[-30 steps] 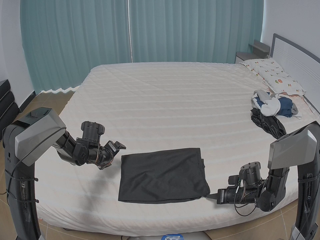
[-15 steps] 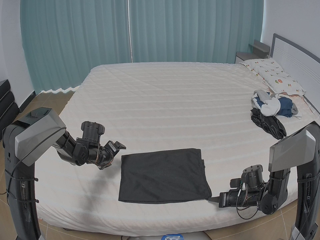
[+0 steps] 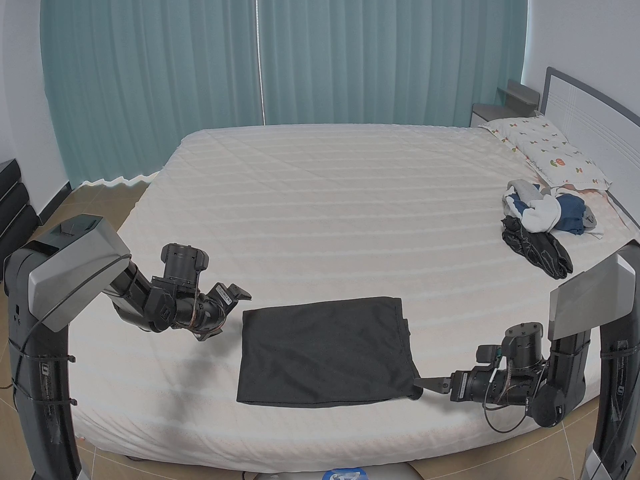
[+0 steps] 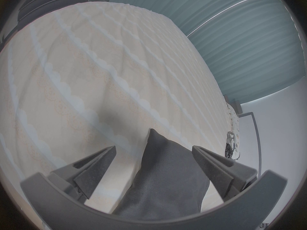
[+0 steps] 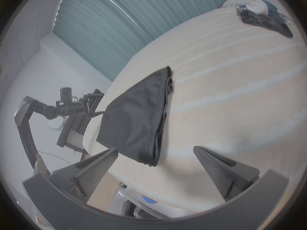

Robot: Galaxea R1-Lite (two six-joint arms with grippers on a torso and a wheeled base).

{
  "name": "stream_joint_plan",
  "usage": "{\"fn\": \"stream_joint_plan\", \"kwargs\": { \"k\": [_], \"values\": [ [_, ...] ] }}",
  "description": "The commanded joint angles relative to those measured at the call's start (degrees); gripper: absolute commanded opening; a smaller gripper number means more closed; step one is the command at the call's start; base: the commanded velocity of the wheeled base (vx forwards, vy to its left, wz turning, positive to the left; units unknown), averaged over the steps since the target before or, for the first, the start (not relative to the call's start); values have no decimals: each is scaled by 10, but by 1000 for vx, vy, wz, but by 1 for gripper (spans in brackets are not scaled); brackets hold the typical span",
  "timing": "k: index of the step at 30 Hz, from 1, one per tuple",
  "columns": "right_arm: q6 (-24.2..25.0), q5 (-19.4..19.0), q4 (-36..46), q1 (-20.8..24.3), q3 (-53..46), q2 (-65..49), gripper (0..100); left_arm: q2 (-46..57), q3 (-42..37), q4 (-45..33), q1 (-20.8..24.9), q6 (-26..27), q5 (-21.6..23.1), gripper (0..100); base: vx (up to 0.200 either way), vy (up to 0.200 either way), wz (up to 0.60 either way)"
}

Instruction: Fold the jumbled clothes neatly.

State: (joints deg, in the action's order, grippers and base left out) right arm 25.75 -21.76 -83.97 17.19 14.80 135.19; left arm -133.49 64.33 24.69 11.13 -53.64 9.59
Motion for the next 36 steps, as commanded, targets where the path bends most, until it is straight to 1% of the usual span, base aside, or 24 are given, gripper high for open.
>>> {"fn": "stream_joint_plan", "kwargs": {
  "k": [1, 2, 4, 5, 7, 8, 9, 11, 13, 14, 15, 16, 18, 19, 20, 21, 23, 24, 26, 30, 35, 36],
  "values": [
    [4, 0, -18, -28, -29, -33, 100, 11, -8, 2, -2, -1, 2, 100, 0, 0, 0],
    [5, 1, -49, -73, -59, -86, 100, 48, -16, 1, -7, -2, 4, 100, 0, 0, 0],
    [5, 1, -55, -96, -72, -114, 100, 66, -25, 3, -11, 0, 3, 100, 0, 0, 0],
    [5, 1, -55, -121, -86, -151, 100, 88, -29, 3, -12, 2, -1, 100, 0, 0, 0],
    [5, -1, -55, -147, -97, -192, 100, 119, -31, 1, -13, 2, -3, 100, 0, 0, 0],
    [5, -1, -55, -152, -99, -198, 100, 126, -32, 1, -13, 3, -3, 100, 0, 0, 0],
    [5, -1, -55, -167, -105, -225, 100, 156, -38, -4, -14, 9, -2, 100, 0, 0, 0],
    [5, 0, -55, -186, -115, -274, 100, 207, -74, -2, -17, 42, -3, 100, 0, 0, 0],
    [5, 0, -52, -193, -123, -306, 100, 242, -109, 1, -18, 66, -5, 100, 0, 0, 0],
    [5, 0, -50, -196, -131, -334, 100, 280, -142, 3, -19, 81, -12, 100, 0, 0, 0],
    [5, 0, -50, -196, -132, -337, 100, 285, -146, 3, -19, 82, -14, 100, 0, 0, 0],
    [4, 0, -49, -196, -144, -377, 100, 342, -188, 4, -20, 93, -30, 100, 0, 0, 0],
    [4, 0, -44, -196, -148, -417, 100, 395, -219, 4, -23, 99, -47, 100, 0, 0, 0],
    [4, 0, -44, -196, -148, -417, 100, 395, -219, 4, -23, 99, -47, 100, 0, 0, 0],
    [4, 0, -26, -195, -148, -458, 100, 446, -243, 3, -32, 110, -61, 100, 0, 0, 0],
    [4, 0, -15, -195, -148, -473, 100, 464, -250, 3, -36, 116, -65, 100, 0, 0, 0],
    [4, 0, -15, -195, -148, -473, 100, 464, -250, 3, -36, 116, -65, 100, 0, 0, 0],
    [4, -4, 33, -191, -148, -538, 100, 533, -279, 3, -45, 143, -79, 100, 0, 0, 0],
    [3, -5, 79, -190, -148, -588, 100, 582, -301, 3, -48, 164, -89, 100, 0, 0, 0],
    [-3, -6, 158, -189, -148, -673, 100, 661, -344, 3, -48, 201, -121, 100, 0, 0, 0],
    [-22, -6, 260, -189, -144, -773, 100, 749, -404, 3, -49, 254, -132, 100, 0, 0, 0],
    [-33, -6, 295, -189, -144, -802, 100, 774, -420, 2, -49, 265, -135, 100, 0, 0, 0]
  ]
}}
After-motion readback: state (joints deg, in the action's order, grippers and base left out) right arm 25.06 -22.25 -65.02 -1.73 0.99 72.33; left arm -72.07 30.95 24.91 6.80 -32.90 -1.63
